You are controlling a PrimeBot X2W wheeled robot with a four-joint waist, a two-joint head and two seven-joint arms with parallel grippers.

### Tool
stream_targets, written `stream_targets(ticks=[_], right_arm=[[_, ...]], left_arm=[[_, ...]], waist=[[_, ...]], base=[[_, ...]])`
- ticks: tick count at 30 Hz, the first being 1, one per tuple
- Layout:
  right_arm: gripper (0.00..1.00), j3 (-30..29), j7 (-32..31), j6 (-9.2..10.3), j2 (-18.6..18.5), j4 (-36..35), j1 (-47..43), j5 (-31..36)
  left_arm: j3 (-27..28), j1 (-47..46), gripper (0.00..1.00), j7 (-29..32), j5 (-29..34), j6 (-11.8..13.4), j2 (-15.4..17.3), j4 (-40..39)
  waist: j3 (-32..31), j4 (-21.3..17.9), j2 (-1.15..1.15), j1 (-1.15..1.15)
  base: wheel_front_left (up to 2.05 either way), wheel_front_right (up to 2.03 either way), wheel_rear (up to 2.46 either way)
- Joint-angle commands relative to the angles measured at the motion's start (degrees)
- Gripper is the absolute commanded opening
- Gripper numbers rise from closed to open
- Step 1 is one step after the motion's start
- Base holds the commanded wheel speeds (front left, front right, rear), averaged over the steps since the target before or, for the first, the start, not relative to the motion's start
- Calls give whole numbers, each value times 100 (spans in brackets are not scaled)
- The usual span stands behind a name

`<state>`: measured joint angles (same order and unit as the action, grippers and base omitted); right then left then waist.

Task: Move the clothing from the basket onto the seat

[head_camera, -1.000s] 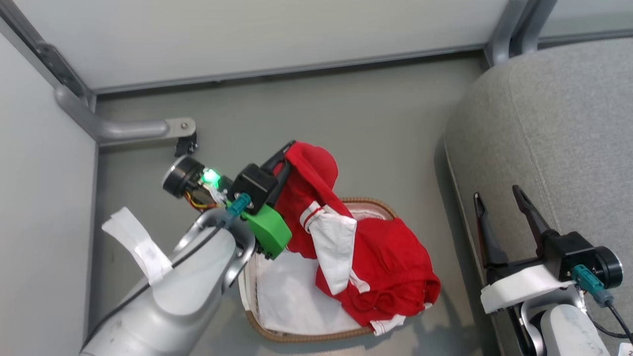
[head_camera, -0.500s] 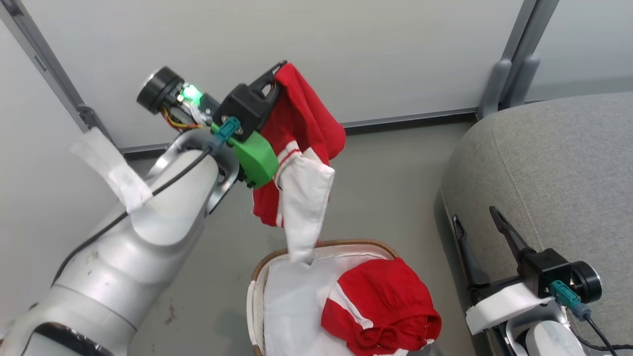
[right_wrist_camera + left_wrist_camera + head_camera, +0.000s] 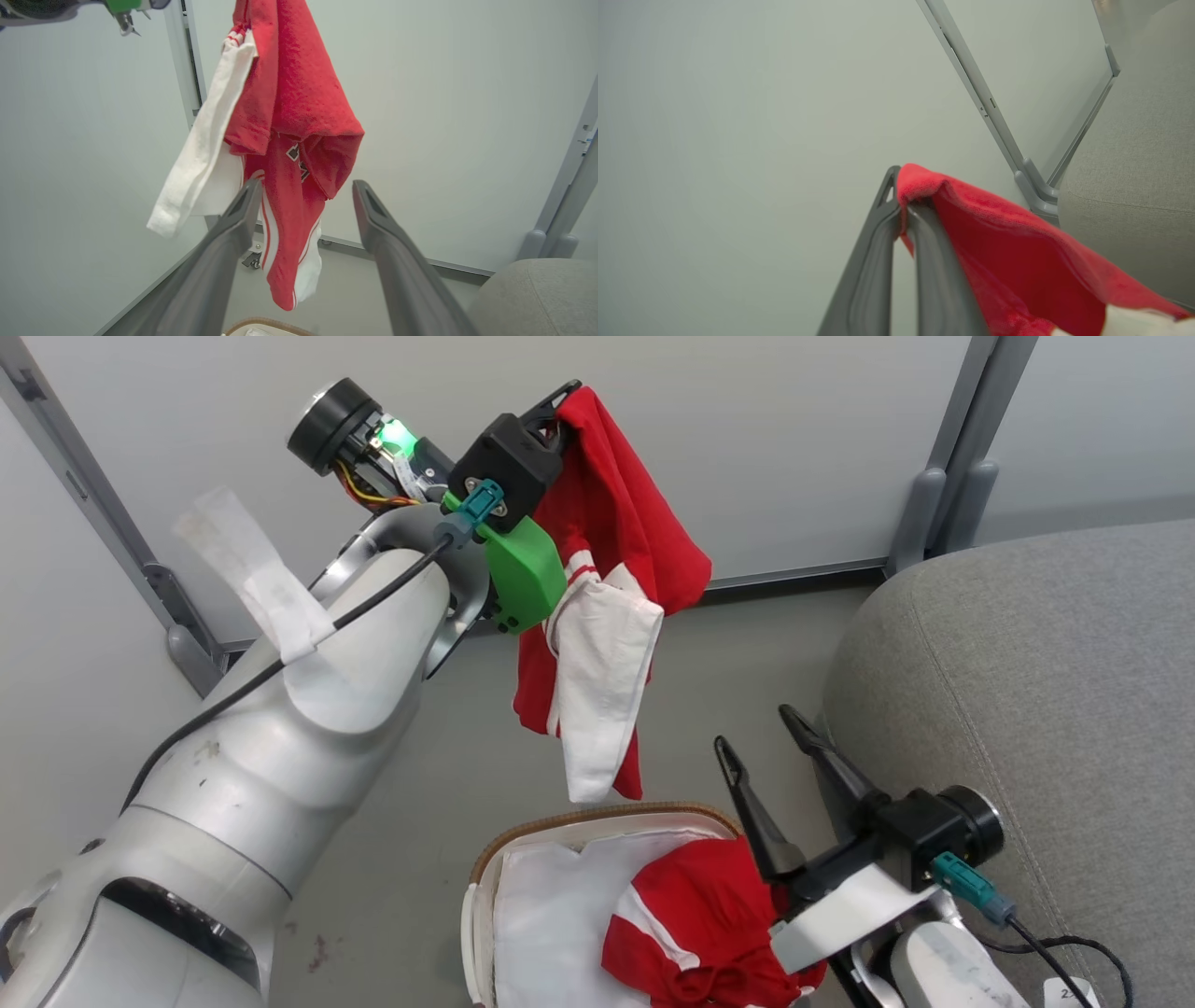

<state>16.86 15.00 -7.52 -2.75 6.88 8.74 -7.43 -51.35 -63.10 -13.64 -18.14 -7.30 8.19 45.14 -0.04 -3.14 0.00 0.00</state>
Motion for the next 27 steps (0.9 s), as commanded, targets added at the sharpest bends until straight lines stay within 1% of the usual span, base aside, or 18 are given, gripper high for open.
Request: stream_targets(ticks=[1, 6, 9, 11, 21, 24, 27], right_arm=[[100, 214, 29, 6, -25, -70, 76, -234], [100, 720, 28, 6, -27, -270, 200, -710], [100, 796, 28, 6, -28, -261, 323, -856], [100, 804, 29, 6, -24, -174, 453, -838], [100, 719, 29, 6, -25, 525, 1222, -851], [100, 650, 28, 6, -25, 853, 1422, -772], [100, 706, 28, 6, -22, 1150, 1590, -813]], left_arm=[[-27, -91, 0, -30, -76, -14, -67, 41], [-158, -82, 0, -62, -170, -16, -210, 106], [-259, -143, 0, -63, -181, -18, -293, 143], [-331, -177, 0, -64, -197, -20, -353, 130], [-680, -379, 0, 59, -449, -15, -513, -74], [-747, -410, 0, 69, -520, -15, -526, -122], [-809, -418, 0, 67, -572, 1, -530, -157]], waist=[[-21, -5, 0, 0], [-74, 11, 0, 0], [-102, 24, 0, 0], [-118, 53, 0, 0], [-166, 275, 0, 0], [-172, 322, 0, 0], [-173, 363, 0, 0]], base=[[0, 0, 0], [0, 0, 0], [0, 0, 0], [0, 0, 0], [0, 0, 0], [0, 0, 0], [0, 0, 0]])
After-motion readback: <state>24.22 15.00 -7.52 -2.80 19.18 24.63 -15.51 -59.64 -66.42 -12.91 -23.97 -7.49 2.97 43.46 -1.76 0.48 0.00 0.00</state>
